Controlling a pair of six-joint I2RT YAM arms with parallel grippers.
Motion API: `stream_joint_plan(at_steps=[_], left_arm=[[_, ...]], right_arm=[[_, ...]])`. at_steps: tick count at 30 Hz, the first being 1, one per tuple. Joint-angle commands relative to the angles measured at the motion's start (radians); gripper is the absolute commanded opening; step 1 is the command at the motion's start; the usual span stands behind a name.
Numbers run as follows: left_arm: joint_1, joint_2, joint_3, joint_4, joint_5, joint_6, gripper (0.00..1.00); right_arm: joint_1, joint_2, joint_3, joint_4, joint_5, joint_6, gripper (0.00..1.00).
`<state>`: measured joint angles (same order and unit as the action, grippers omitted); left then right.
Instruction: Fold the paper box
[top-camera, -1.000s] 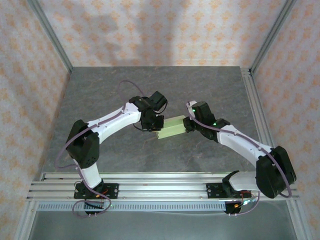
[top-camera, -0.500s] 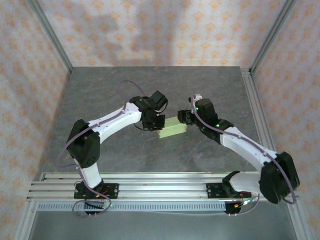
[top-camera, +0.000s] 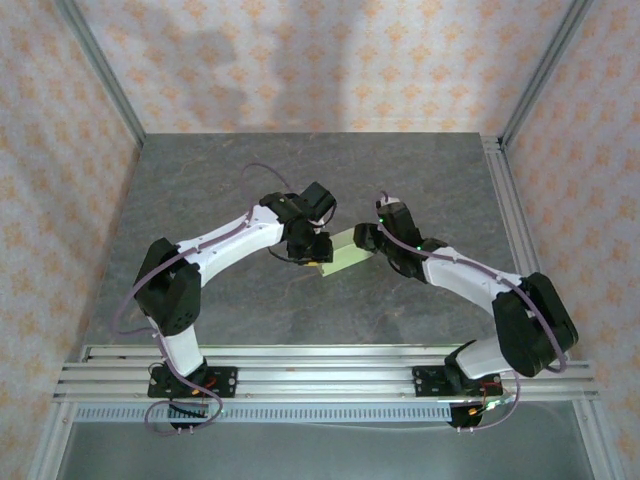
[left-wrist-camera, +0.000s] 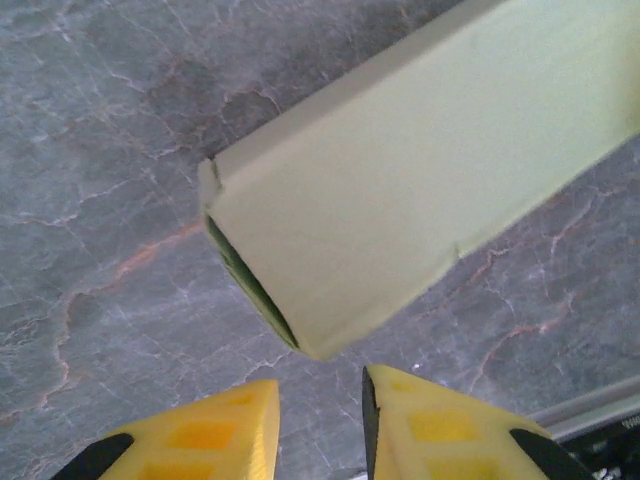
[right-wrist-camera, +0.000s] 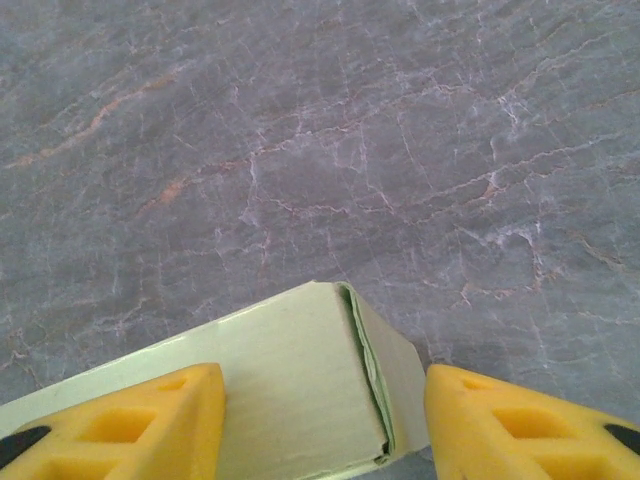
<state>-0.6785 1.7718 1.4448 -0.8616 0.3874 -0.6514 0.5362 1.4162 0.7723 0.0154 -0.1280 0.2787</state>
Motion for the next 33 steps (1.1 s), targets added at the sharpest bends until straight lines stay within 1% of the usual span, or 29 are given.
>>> stream_joint_plan(at_steps=[1,3,6,9,11,14,17,19,22,26,29,33], left_arm=[[0.009,-0.068,0.002,0.03,0.074,0.033,0.33],[0.01,-0.106,0.0,0.063,0.082,0.035,0.4],[0.021,-0.136,-0.007,0.085,0.038,0.018,0.51],[0.051,-0.134,-0.029,0.095,-0.018,-0.016,0.58],[0.071,-0.121,-0.05,0.101,-0.049,-0.036,0.6],[0.088,-0.096,-0.068,0.117,-0.043,-0.046,0.6],[0.087,-0.076,-0.088,0.14,-0.021,-0.055,0.59],[0.087,-0.06,-0.106,0.14,-0.028,-0.054,0.57],[0.088,-0.043,-0.153,0.144,-0.031,-0.051,0.48],[0.088,-0.024,-0.212,0.152,-0.038,-0.06,0.43],[0.088,-0.015,-0.23,0.152,-0.042,-0.057,0.36],[0.089,-0.009,-0.228,0.159,-0.035,-0.057,0.34]], right_arm=[[0.002,0.038,-0.032,-0.04,0.047,0.009,0.54],[0.002,0.05,-0.034,-0.039,0.047,0.009,0.53],[0.002,0.053,-0.036,-0.038,0.042,0.01,0.53],[0.002,0.045,-0.042,-0.035,0.04,0.008,0.53],[0.002,0.033,-0.049,-0.032,0.036,0.005,0.53],[0.002,0.013,-0.064,-0.03,0.039,0.002,0.53],[0.002,-0.003,-0.079,-0.026,0.032,0.001,0.53],[0.002,-0.011,-0.086,-0.021,0.028,0.002,0.53],[0.002,-0.025,-0.089,-0.02,0.024,0.003,0.53],[0.002,-0.052,-0.076,-0.02,0.017,0.003,0.54],[0.002,-0.076,-0.052,-0.019,0.015,0.003,0.58],[-0.003,-0.097,-0.033,-0.003,0.088,0.042,0.64]])
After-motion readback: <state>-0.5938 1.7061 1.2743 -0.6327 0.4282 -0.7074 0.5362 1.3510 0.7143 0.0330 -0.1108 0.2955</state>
